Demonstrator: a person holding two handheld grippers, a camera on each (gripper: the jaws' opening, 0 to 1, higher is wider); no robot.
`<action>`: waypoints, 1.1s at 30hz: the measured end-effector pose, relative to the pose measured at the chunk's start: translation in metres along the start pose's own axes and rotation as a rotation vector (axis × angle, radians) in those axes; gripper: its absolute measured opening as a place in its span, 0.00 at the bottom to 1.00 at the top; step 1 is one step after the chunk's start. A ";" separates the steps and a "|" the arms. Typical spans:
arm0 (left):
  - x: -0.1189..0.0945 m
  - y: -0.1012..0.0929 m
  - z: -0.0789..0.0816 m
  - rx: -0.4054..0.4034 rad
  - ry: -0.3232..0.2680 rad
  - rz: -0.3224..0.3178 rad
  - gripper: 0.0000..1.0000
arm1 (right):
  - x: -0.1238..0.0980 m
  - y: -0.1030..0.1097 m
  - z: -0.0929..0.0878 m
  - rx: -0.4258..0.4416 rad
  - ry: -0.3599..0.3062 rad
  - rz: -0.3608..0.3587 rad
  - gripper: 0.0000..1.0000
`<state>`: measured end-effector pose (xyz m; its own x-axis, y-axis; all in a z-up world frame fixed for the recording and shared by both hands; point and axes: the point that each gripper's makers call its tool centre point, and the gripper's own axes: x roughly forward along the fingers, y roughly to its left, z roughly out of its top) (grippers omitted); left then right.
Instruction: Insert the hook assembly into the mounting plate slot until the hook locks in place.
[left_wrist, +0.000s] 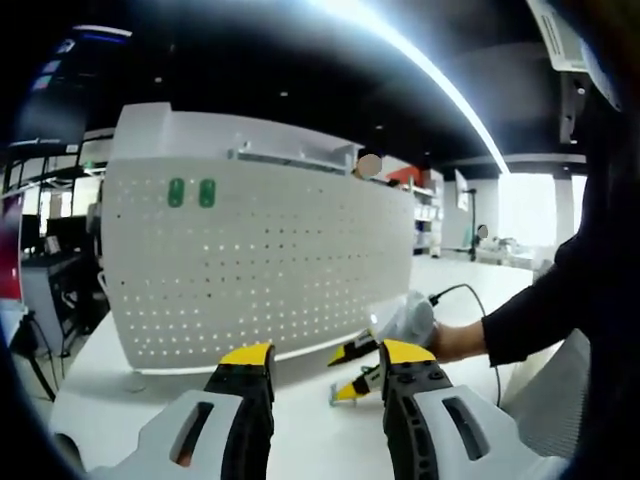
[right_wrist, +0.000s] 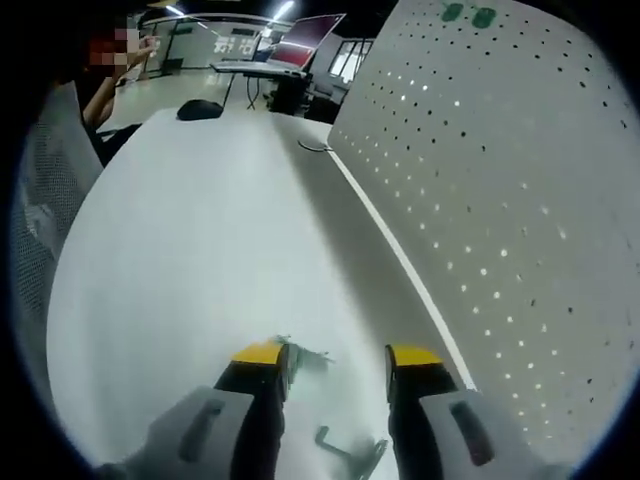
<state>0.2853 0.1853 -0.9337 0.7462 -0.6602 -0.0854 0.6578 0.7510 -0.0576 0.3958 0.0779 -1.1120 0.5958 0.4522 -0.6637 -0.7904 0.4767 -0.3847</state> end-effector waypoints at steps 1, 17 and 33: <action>0.000 0.000 0.000 0.000 0.001 0.001 0.43 | 0.001 0.000 0.001 -0.002 0.000 0.001 0.37; -0.001 0.007 -0.001 0.000 0.006 0.026 0.42 | 0.010 0.018 0.018 -0.127 -0.029 0.102 0.09; 0.000 0.007 -0.002 -0.003 0.008 0.025 0.42 | 0.010 0.024 0.014 -0.191 0.005 0.148 0.01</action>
<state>0.2899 0.1910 -0.9360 0.7618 -0.6408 -0.0950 0.6384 0.7675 -0.0580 0.3849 0.1040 -1.1187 0.4715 0.5022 -0.7249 -0.8817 0.2544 -0.3973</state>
